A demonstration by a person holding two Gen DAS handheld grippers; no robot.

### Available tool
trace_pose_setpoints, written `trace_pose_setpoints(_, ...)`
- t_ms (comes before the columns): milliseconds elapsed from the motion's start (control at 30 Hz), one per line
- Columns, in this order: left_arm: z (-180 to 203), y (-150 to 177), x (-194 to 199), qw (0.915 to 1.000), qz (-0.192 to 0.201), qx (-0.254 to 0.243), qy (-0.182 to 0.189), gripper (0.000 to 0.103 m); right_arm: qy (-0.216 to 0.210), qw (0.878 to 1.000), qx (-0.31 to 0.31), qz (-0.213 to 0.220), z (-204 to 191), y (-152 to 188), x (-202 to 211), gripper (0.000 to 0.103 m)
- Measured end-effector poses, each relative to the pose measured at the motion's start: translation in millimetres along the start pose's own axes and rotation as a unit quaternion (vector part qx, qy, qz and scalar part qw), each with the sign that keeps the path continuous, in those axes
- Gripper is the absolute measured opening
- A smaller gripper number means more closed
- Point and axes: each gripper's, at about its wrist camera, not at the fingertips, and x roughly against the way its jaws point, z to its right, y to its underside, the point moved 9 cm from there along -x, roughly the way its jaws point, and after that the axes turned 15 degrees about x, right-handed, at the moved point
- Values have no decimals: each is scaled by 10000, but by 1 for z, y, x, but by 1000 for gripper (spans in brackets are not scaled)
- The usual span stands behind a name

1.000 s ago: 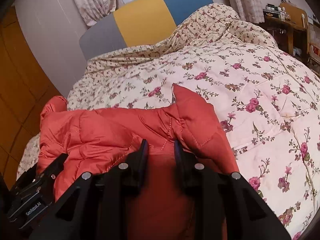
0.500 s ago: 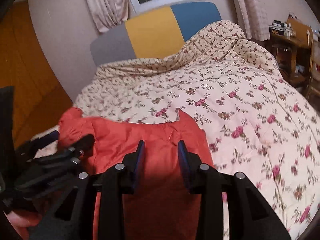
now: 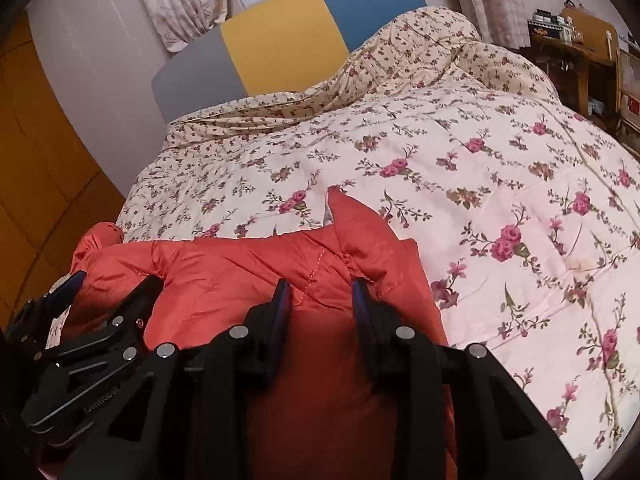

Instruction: Fold large clothes

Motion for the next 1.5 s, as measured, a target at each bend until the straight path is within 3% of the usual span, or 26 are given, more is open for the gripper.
trace_pose_setpoints(233, -1, 4, 10, 9999, 16, -119, -22, 100, 54, 9999, 32, 112, -1, 1, 8, 32)
trace_pose_setpoints(367, -8, 18, 35, 9996, 11, -161, 222, 100, 157, 9996, 95, 195, -3, 2, 16, 34)
trace_pose_setpoints(467, -15, 30, 56, 9990, 4, -47, 437, 100, 350, 9987, 157, 329, -5, 4, 29, 48)
trace_pose_setpoints(600, -17, 50, 85, 9971, 143, 32, 745, 100, 499, 9972, 190, 530, -11, 13, 52, 53)
trace_pose_setpoints(667, -17, 62, 97, 9959, 352, 12, 828, 100, 566, 9963, 120, 629, -11, 21, 63, 56)
trace_pose_setpoints(700, -17, 66, 102, 9950, 517, 3, 852, 100, 654, 9957, 74, 645, -10, 26, 65, 67)
trace_pose_setpoints(800, -17, 74, 104, 9921, 862, -32, 910, 100, 449, 9970, -220, 587, 0, 32, 60, 71)
trace_pose_setpoints(1000, -21, 71, 103, 9925, 502, 26, 1114, 100, 193, 9981, -354, 457, 1, 34, 66, 76)
trace_pose_setpoints(1133, -35, 71, 115, 9889, 83, 142, 1477, 100, -119, 9982, -358, 460, 0, 39, 85, 83)
trace_pose_setpoints(1367, -80, 71, 119, 9831, -279, 929, 1550, 100, -455, 9976, -460, 256, 1, 58, 109, 92)
trace_pose_setpoints(1500, -103, 75, 111, 9731, -676, 1386, 1711, 100, -655, 9965, -521, -61, 4, 69, 108, 95)
